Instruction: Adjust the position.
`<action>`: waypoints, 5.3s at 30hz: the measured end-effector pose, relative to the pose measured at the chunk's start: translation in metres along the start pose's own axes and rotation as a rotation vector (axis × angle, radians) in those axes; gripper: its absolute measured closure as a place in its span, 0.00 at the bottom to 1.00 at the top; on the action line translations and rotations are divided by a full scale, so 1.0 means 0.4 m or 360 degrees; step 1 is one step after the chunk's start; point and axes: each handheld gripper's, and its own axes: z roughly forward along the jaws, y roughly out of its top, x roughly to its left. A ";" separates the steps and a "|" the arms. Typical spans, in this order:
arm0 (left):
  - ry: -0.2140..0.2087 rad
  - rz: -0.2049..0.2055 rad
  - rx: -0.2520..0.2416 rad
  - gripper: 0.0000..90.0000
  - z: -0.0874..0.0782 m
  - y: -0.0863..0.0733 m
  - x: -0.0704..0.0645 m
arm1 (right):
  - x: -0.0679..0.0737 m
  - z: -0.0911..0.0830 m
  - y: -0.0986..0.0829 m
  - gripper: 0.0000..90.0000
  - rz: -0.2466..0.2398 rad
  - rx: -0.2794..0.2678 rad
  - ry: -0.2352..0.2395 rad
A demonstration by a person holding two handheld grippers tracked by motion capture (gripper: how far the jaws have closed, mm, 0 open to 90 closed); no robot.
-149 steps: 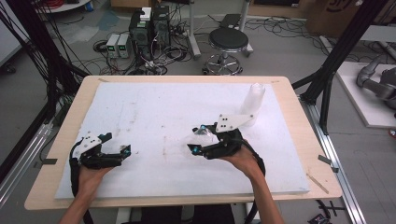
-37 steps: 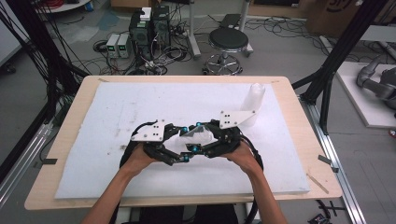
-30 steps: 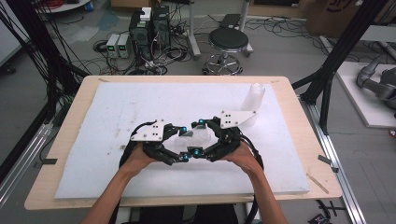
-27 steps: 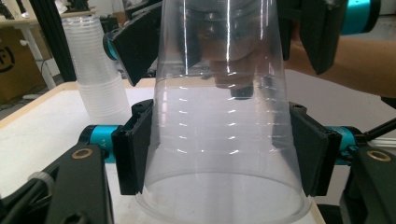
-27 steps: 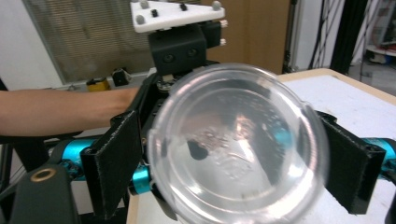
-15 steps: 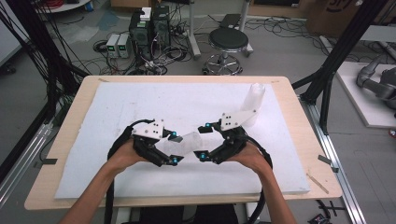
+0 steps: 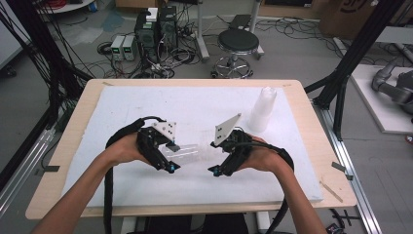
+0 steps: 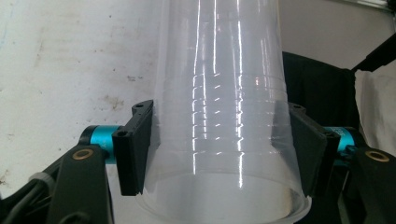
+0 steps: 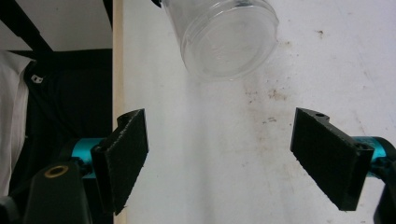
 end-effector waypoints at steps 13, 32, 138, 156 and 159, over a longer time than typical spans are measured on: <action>0.0009 0.0078 0.0135 0.36 0.030 0.054 -0.008 | -0.008 0.024 0.013 0.22 -0.0023 0.0056 0.0021; 0.0002 0.0109 0.0163 0.36 0.052 0.080 -0.012 | -0.005 0.046 0.036 0.31 -0.0088 0.0045 0.0046; 0.0007 0.0117 -0.1328 0.33 0.104 -0.055 -0.012 | -0.014 0.072 -0.140 0.49 0.0123 -0.1011 0.0114; 0.0048 0.0115 -0.1305 0.35 0.093 -0.063 -0.011 | 0.003 0.081 -0.130 0.16 0.0141 -0.0915 -0.0020; 0.0057 0.0114 -0.1294 0.35 0.090 -0.066 -0.011 | 0.003 0.080 -0.136 0.16 0.0167 -0.0905 -0.0056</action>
